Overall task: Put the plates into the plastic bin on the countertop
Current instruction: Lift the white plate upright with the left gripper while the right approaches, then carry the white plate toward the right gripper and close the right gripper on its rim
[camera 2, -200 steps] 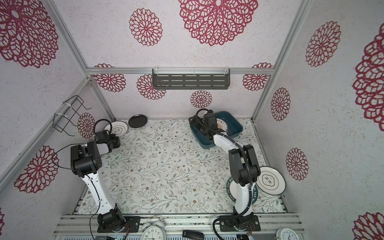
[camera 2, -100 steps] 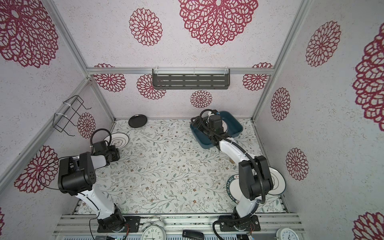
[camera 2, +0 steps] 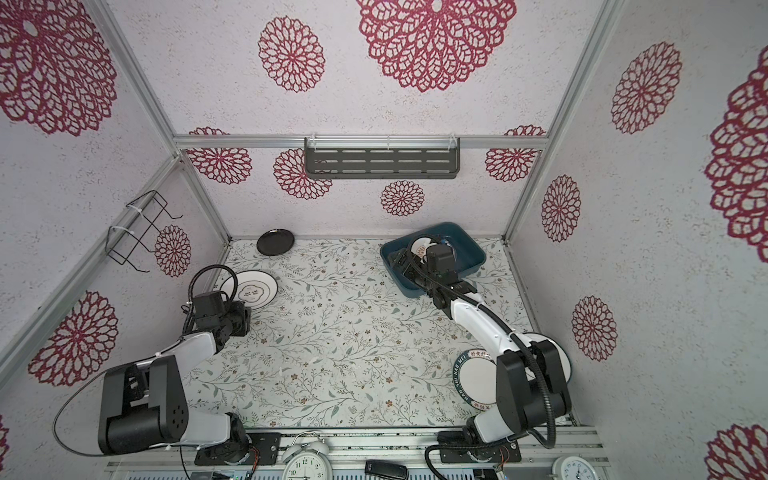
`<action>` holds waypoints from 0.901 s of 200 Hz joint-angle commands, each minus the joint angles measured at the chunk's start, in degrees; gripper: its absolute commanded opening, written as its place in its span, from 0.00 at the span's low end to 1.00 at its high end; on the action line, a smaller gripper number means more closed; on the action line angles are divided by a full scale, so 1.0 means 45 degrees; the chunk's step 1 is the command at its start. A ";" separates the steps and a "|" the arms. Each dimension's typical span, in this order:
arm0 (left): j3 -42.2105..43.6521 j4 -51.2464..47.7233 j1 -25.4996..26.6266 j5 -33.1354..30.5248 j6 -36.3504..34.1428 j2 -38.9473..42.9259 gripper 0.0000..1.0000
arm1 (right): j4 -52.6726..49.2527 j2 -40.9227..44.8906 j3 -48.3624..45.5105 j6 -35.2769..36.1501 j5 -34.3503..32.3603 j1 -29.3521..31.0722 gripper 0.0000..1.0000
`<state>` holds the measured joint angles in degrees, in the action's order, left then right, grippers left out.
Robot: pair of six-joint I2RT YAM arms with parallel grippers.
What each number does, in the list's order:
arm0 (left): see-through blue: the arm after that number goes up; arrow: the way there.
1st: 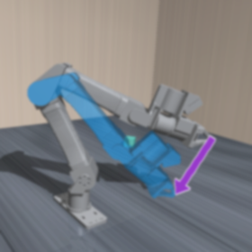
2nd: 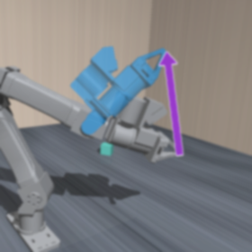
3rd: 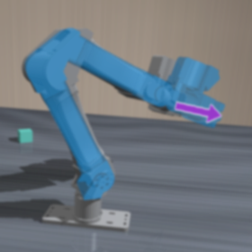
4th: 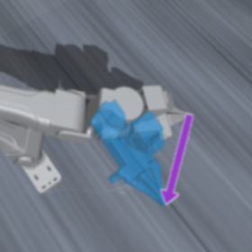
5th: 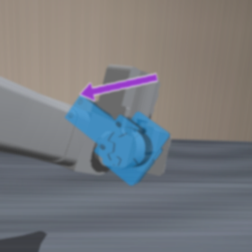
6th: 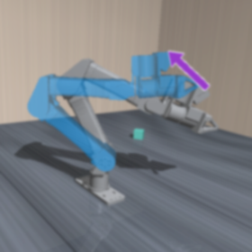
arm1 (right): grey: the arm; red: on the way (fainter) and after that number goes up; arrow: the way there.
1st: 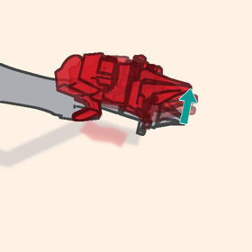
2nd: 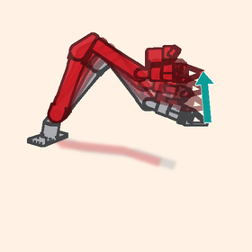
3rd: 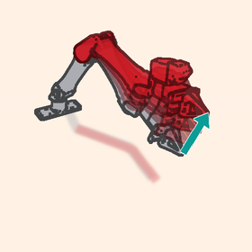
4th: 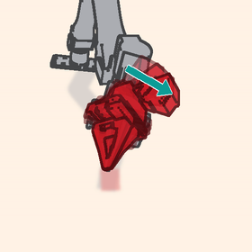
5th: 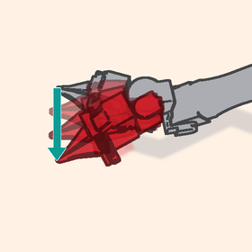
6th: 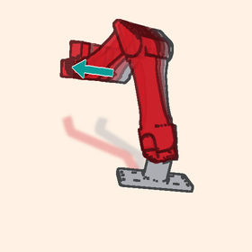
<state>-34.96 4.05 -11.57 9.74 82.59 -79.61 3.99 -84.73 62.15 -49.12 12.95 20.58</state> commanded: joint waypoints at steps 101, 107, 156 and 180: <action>-0.2639 0.0024 0.5102 0.3154 -0.2020 0.1123 0.00 | 0.1254 0.0769 -0.1389 -0.0800 0.3141 0.0022 0.95; -0.2923 -0.0213 0.5289 0.3314 -0.2350 0.0929 0.00 | 0.1378 0.0612 -0.1372 -0.0791 0.3417 0.0033 0.93; -0.4262 -0.0587 0.6537 0.3932 -0.2737 -0.0706 0.00 | 0.2581 0.0332 -0.1322 -0.0990 0.4125 0.0135 0.86; -0.4773 -0.0414 0.6910 0.4235 -0.2770 -0.1238 0.00 | 0.2607 0.0059 -0.1102 -0.0898 0.4307 0.0146 0.85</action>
<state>-53.32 0.08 18.15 26.33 71.88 -83.96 11.84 -83.99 55.20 -53.06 29.87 20.91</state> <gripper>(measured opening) 0.068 0.854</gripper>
